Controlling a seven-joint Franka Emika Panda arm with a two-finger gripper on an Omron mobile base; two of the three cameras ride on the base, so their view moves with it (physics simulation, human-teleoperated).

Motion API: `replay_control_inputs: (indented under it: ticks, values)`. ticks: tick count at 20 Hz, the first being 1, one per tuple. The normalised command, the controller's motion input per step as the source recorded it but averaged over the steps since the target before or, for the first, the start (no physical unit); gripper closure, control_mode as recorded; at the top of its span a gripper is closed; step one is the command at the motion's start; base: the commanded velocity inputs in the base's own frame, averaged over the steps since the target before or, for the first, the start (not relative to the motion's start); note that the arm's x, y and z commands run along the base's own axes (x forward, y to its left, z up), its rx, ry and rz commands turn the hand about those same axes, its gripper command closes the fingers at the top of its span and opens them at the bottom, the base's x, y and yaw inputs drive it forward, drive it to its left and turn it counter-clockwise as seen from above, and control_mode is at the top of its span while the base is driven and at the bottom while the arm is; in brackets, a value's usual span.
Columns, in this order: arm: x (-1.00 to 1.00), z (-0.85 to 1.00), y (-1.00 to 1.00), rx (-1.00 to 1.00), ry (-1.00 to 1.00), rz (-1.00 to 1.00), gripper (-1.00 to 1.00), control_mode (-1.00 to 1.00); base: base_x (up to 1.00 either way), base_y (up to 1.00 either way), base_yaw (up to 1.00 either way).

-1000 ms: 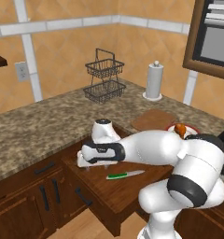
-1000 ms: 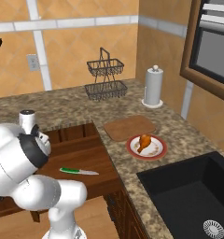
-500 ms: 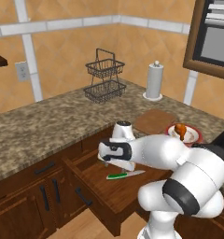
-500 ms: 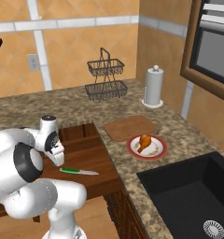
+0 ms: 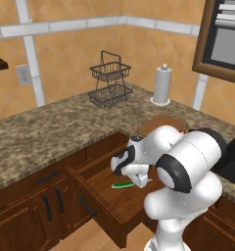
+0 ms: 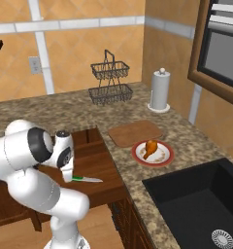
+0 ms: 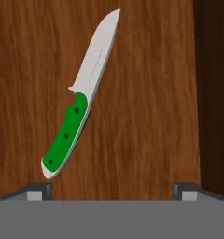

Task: Pick up the knife from the drawer and place it on the cutting board. Then place the meat from the plate to the cutting board.

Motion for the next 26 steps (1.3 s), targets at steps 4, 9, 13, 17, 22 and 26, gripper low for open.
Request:
replay_control_inputs:
  ticks: [4, 9, 13, 17, 22, 26]
  values:
    - [0.42, -0.22, -0.06, -0.03, 0.08, -0.19, -1.0, -1.0, 0.0, 0.0, 0.0]
    - [0.15, -0.21, 0.0, -0.01, 0.09, -0.06, -1.0, -1.0, 0.0, 0.0, 0.0]
    - [0.1, -0.37, 0.0, 0.0, 0.03, -0.02, -1.0, -1.0, 0.0, 0.0, 0.0]
    - [0.04, -0.44, -0.02, 0.0, 0.08, -0.01, -1.0, -1.0, 0.0, 0.0, 0.0]
    - [0.05, -0.32, 0.0, 0.0, 0.01, 0.0, -1.0, -1.0, 0.0, 0.0, 0.0]
    - [0.01, -0.18, 0.0, 0.01, 0.0, 0.0, -1.0, -1.0, 0.0, 0.0, 0.0]
